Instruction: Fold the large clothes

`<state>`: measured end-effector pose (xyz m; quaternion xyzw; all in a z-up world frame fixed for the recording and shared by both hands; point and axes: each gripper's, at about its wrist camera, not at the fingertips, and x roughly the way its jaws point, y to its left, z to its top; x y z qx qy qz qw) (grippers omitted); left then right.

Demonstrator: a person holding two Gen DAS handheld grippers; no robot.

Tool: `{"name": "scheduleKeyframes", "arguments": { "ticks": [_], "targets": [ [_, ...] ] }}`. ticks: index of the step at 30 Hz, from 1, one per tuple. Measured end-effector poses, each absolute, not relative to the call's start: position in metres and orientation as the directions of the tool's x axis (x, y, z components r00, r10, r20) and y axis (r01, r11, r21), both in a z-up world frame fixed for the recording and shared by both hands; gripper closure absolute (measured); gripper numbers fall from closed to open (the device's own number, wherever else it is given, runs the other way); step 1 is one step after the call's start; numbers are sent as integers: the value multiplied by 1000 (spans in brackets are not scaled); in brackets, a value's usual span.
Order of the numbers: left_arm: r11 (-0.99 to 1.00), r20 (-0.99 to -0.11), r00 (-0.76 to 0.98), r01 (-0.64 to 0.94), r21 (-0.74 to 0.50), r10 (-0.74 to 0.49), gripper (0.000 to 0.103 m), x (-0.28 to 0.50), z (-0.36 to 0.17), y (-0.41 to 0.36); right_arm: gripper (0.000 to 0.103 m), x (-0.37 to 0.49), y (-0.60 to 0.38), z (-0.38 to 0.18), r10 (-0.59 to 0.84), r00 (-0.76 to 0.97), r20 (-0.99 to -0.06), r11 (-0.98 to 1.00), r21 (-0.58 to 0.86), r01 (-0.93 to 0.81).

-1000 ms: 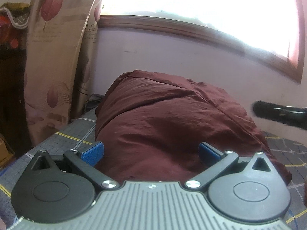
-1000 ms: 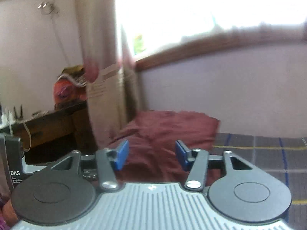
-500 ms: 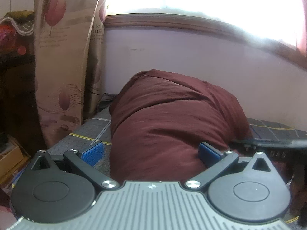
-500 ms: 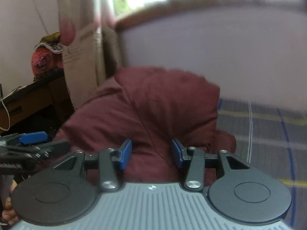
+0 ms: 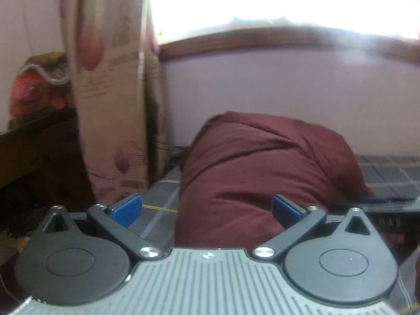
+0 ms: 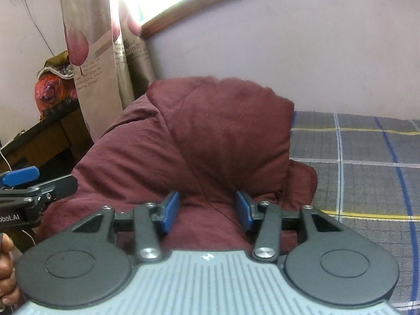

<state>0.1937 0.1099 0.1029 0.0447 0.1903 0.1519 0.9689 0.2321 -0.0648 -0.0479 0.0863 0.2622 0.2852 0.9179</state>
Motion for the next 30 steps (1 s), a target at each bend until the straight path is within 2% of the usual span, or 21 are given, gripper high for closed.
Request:
{"name": "scheduleKeyframes", "arguments": {
  "ticks": [5,12,14,18,21,25,27,30],
  "targets": [
    [952,-405,861,-286,112,306,0,199,105,116,49,235,-64,-50,546,698,-464,838,284,-466],
    [959,-426,859,-243,148,284,0,212,94,115,49,242,-68,-40,550,675,-492,835,302,-460],
    [964,-423,867,-220,146,262,0,214,91,113,47,241,-70,-22,543,696,-470,840,298,-454],
    [969,-410,879,-203,142,244,0,215,87,110,47,239,-70,33,572,736,-362,818,320,-478],
    [973,-419,879,-196,120,229,0,216,87,110,47,254,-52,62,600,720,-348,794,363,-487],
    [975,-428,876,-196,105,222,0,217,85,110,47,285,-14,57,559,698,-447,829,313,-463],
    [976,-433,875,-192,102,218,0,219,85,110,49,302,-3,36,524,677,-517,851,278,-446],
    [979,-439,875,-182,94,205,0,220,86,109,49,319,-1,4,491,667,-561,870,281,-404]
  ]
}}
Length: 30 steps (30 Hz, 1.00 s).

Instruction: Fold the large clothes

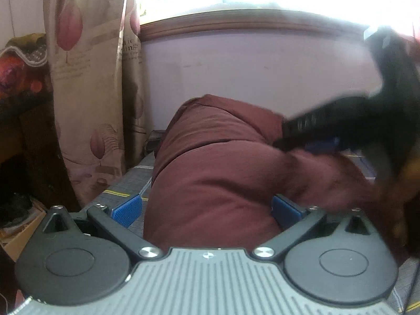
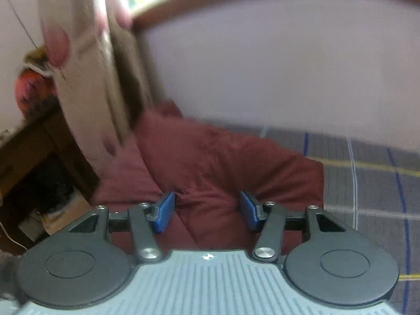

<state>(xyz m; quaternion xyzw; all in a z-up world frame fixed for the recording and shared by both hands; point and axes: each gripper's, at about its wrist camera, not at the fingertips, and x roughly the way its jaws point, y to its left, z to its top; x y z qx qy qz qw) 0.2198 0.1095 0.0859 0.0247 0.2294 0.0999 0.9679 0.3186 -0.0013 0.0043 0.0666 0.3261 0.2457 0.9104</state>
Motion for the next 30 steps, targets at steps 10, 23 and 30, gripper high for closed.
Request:
{"name": "scheduleKeyframes", "arguments": {
  "ticks": [10,23,30],
  "targets": [
    [986,-486,859,-165,35,161,0,229,86,112,42,305,-32,-70,491,777,-394,866,317,-386],
    [961,-429,862,-212,177,270,0,210,97,101,32,281,-59,-44,557,763,-329,821,361,-443],
    [941,-357,876,-260,218,325,0,186,111,82,11,192,-88,-1,555,811,-186,827,234,-512]
  ]
}}
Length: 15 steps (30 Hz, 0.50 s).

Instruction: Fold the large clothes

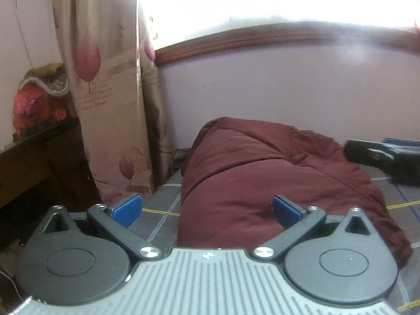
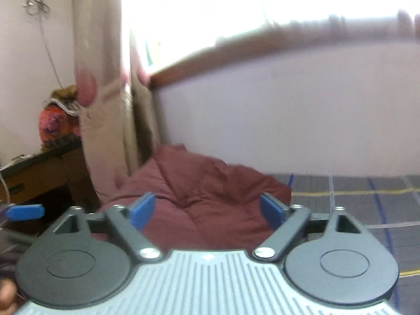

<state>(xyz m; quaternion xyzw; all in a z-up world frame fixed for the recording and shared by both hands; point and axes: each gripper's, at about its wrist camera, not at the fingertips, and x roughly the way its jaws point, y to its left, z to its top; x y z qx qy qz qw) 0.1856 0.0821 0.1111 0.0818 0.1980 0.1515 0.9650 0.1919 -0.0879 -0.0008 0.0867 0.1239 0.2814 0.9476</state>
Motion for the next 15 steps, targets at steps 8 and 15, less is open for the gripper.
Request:
{"name": "scheduleKeyframes", "arguments": {
  "ticks": [8,15],
  "targets": [
    [979,-429,880,-171,113,203,0,164,128,69,1,112,-97,5,437,862,-258,899,98,-426],
    [979,-543,818,-197,48,191,0,150,130,65,1,95,-102,-1,369,837,-405,929,140,-342]
  ]
}}
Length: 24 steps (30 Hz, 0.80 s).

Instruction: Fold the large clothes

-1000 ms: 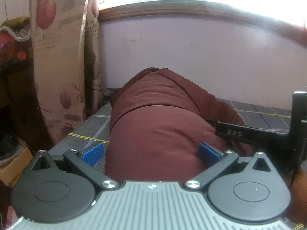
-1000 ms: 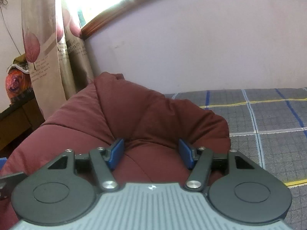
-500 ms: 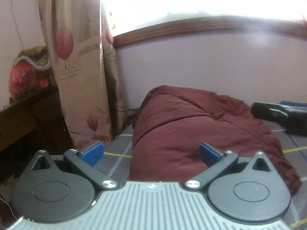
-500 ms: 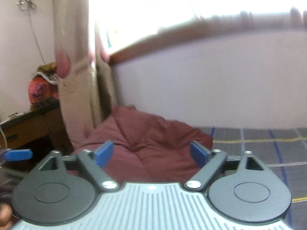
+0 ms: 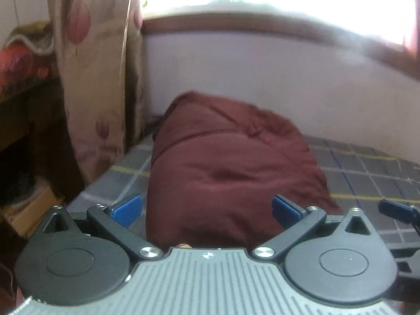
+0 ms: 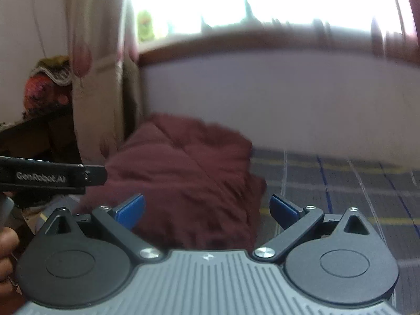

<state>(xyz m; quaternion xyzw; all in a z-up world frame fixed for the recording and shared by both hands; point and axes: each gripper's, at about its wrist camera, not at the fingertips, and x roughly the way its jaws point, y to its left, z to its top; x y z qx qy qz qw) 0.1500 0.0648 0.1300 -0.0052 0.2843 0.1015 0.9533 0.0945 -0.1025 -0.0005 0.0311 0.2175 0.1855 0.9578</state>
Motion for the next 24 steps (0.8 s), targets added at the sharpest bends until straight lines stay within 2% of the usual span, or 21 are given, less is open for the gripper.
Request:
{"name": "scheduleKeyframes", "arguments": {
  "ticks": [5,14,24],
  "targets": [
    [967,-620,752,-253,39,222,0,142,121,71,1,87,-98,-7,313,791,-525,949,138,-285],
    [954,-732,643,-298,32,226,0,129,97,81,1,77,-84,-26,287,710,-643,945,69,-319],
    [949,-755,612,-311,44,236,0,130,87,85,1,81,-86,-29,285,697,-658,948,84,-308]
  ]
}}
